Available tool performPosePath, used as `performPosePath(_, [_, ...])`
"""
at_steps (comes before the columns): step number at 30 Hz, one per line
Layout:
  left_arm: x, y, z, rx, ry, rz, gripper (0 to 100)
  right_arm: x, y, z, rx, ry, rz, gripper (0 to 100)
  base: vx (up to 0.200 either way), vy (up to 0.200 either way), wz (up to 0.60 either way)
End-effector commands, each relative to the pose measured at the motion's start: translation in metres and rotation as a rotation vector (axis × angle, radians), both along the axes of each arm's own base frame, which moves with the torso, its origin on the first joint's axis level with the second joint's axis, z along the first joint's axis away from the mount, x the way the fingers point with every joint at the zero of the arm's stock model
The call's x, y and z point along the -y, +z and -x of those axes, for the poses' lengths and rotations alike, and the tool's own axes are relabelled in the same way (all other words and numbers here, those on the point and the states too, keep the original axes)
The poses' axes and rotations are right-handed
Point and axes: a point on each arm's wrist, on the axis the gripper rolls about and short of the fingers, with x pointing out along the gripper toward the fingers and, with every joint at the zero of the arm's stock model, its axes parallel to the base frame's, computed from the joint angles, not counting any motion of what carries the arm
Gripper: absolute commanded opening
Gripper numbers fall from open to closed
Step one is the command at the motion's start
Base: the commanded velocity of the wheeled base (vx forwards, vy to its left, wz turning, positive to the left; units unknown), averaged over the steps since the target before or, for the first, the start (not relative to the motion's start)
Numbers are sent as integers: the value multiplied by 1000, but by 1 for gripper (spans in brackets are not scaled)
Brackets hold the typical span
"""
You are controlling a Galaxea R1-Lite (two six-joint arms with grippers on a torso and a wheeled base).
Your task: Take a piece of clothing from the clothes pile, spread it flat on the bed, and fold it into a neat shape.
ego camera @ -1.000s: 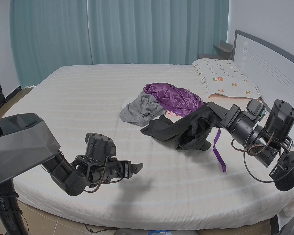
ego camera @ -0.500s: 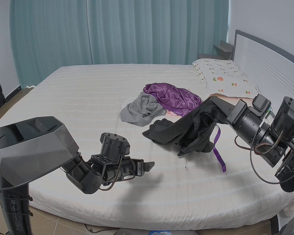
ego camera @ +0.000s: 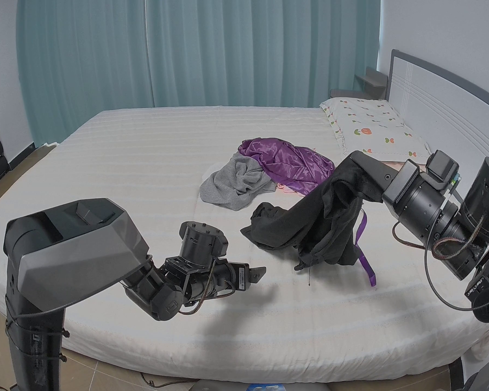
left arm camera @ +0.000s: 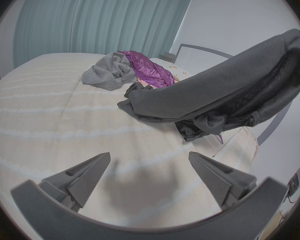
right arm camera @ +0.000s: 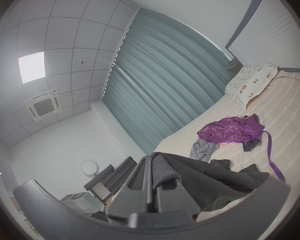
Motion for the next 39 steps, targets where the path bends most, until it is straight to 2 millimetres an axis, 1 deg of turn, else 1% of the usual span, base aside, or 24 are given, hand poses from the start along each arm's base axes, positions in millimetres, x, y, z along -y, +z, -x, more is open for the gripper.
performPosePath(1, [8, -4, -5, 8, -11, 10, 100, -6, 4, 6, 13, 32, -9, 0, 0, 0, 0])
performPosePath(5, [16, -10, -3, 1, -31, 4, 100, -6, 9, 8, 42, 34, -4, 0, 0, 0, 0])
performPosePath(8, [22, -17, -9, 7, -32, 7, 100, -7, 13, 8, 57, 33, -6, 0, 0, 0, 0])
performPosePath(11, [28, -21, -18, 21, -32, 16, 100, -10, 18, 13, 74, 53, -17, 0, 0, 0, 0])
performPosePath(15, [31, -27, -25, 28, -29, 16, 100, -12, 20, 16, 79, 66, -22, 0, 0, 0, 0])
performPosePath(16, [33, -32, -31, 35, -26, 14, 100, -12, 20, 16, 81, 69, -21, 0, 0, 0, 0])
performPosePath(20, [39, -38, -42, 54, -20, 25, 100, -11, 23, 17, 96, 65, -18, 0, 0, 0, 0])
performPosePath(23, [41, -45, -46, 56, -20, 22, 100, -9, 27, 20, 109, 67, -27, 0, 0, 0, 0])
performPosePath(29, [46, -49, -54, 77, -5, 26, 100, -9, 27, 20, 109, 66, -27, 0, 0, 0, 0])
performPosePath(31, [48, -47, -56, 89, -4, 33, 100, -9, 25, 20, 105, 66, -24, 0, 0, 0, 0])
performPosePath(32, [49, -46, -58, 95, -4, 37, 0, -8, 25, 20, 105, 66, -24, 0, 0, 0, 0])
performPosePath(35, [49, -46, -61, 102, 3, 41, 0, -7, 25, 19, 102, 62, -23, 0, 0, 0, 0])
performPosePath(39, [48, -48, -60, 95, 5, 38, 0, -5, 24, 19, 98, 55, -23, 0, 0, 0, 0])
